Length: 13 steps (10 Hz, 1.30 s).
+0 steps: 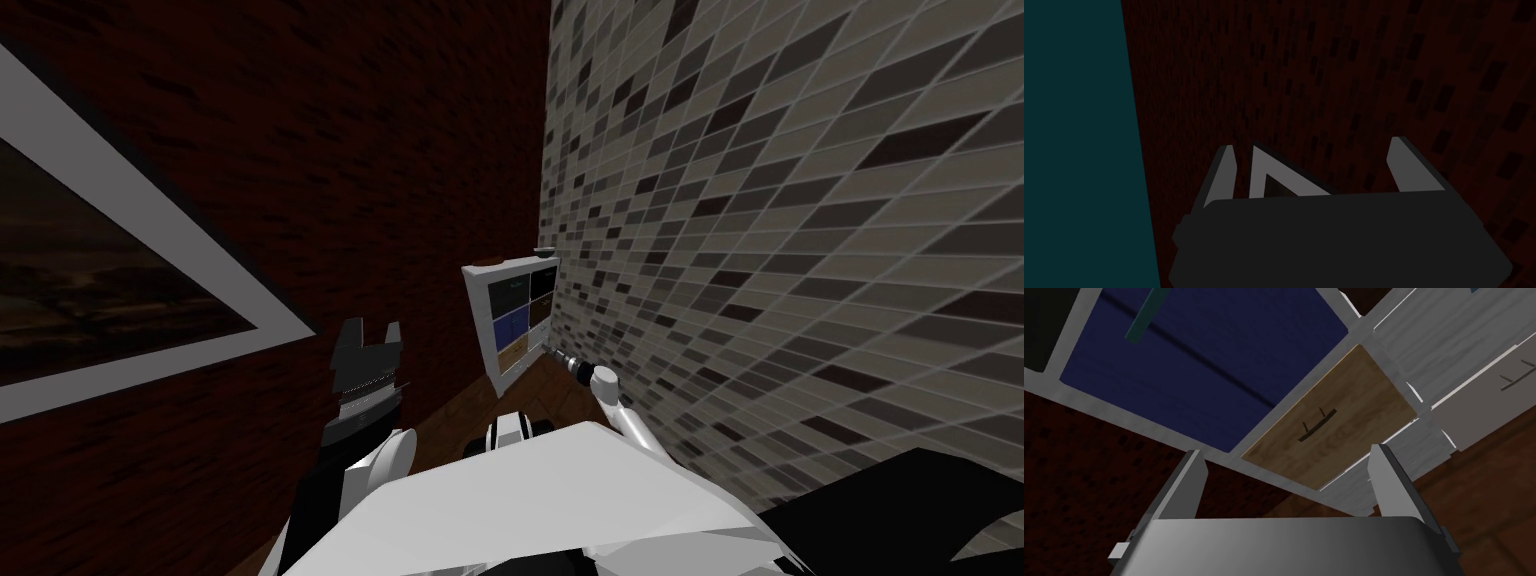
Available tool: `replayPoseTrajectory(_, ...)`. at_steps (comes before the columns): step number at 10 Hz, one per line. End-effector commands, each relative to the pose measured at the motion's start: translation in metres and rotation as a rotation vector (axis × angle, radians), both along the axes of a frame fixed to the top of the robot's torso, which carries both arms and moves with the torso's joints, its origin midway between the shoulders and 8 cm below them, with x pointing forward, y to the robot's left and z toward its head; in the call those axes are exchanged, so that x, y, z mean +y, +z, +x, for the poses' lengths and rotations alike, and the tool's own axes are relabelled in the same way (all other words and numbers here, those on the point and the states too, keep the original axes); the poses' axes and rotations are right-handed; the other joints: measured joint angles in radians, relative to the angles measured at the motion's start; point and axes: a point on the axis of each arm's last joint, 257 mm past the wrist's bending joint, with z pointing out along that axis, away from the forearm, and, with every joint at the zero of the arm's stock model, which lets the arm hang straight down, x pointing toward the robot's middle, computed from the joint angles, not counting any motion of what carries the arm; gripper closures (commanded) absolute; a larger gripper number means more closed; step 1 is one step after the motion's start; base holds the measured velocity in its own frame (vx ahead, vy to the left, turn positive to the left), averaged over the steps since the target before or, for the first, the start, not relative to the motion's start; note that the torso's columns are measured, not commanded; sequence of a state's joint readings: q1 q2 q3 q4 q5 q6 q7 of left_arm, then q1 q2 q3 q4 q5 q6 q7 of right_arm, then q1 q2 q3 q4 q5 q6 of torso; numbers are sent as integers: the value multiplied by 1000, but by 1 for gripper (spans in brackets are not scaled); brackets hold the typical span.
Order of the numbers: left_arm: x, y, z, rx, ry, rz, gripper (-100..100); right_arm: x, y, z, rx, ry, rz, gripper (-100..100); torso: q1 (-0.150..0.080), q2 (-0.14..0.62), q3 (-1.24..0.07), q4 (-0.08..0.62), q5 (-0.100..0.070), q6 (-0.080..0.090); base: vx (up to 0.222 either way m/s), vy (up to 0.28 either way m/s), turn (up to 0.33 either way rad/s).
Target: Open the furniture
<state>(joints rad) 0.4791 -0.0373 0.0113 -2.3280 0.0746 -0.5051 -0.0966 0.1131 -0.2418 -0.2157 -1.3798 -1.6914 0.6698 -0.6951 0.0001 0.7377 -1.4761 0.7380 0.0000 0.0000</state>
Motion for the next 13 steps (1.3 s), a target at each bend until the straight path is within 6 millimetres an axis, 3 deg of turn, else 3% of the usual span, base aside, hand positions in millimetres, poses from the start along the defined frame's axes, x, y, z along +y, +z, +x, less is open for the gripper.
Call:
replayPoseTrajectory(1,0,0,0,0,0,0,0,6,8,3,1,-3,131,-100,-1,1,0,0,0,0,74,36,4)
replayPoseTrajectory(10,0,0,0,0,0,0,0,23,38,12,-34,-24,481,-100,0,0,0,0,0,0,61,38,5)
replayPoseTrajectory(13,0,0,0,0,0,0,0,43,53,16,-59,-35,691,-100,1,-1,-1,0,0,0,77,39,11)
